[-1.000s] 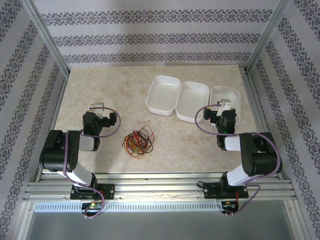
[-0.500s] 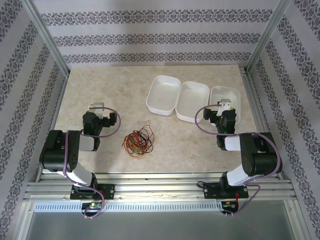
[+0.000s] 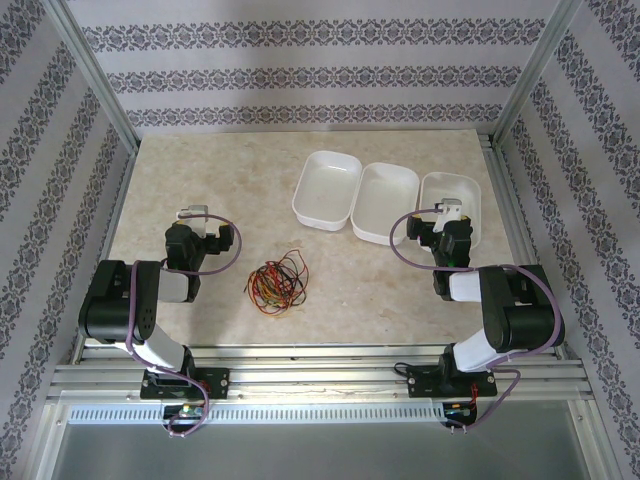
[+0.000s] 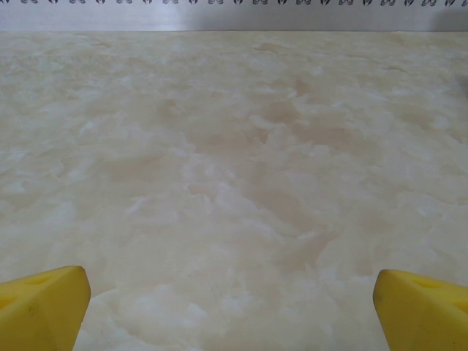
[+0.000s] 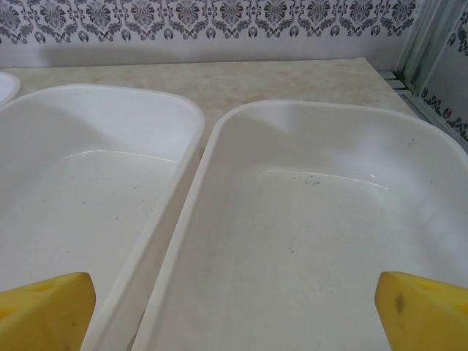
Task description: Untangle the cables
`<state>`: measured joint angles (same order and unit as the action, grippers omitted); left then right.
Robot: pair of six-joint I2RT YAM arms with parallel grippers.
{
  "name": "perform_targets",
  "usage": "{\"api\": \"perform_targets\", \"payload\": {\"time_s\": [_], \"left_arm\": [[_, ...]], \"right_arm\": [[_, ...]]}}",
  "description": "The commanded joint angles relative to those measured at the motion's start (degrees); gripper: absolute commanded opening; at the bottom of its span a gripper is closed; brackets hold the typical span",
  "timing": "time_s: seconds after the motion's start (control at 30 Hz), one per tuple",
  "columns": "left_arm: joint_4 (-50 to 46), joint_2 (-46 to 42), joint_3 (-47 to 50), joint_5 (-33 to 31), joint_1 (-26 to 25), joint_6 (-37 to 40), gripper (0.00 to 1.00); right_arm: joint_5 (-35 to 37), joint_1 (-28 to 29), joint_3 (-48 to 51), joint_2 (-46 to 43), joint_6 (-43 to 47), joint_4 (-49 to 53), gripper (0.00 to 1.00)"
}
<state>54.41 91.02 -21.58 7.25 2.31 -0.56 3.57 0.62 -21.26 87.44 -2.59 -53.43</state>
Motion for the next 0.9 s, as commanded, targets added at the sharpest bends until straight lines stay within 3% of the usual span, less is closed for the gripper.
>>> {"api": "perform_targets", "payload": {"time_s": [0.0,0.33,0.57,0.73,0.87], "left_arm": [[-0.45,0.12,-0.73,-0.01,-0.37,0.56,0.99],[4.52,-4.24,3.83,-4.43,-0.37,-1.02,0.99],[-10.21,-16.41,1.66,-4.60,-0.37,-1.92,0.99],[-22.51,-25.19,-0.74,-1.80,-0.45,-11.26,0.99],[-34.05,-31.76,-2.25,-2.63,-2.04,-18.12,0.99]], "right_arm": [[-0.20,0.52,0.12,0.15,0.44,-1.72,0.98],[1.16,0.52,0.65,-5.85,0.12,2.10,0.98],[6.54,0.64,-0.19,-15.11,-2.60,12.93,0.98],[9.71,1.68,-7.51,-21.48,-6.72,33.42,0.98],[14.03,8.14,-11.13,-25.76,-6.00,43.14,0.98]]}}
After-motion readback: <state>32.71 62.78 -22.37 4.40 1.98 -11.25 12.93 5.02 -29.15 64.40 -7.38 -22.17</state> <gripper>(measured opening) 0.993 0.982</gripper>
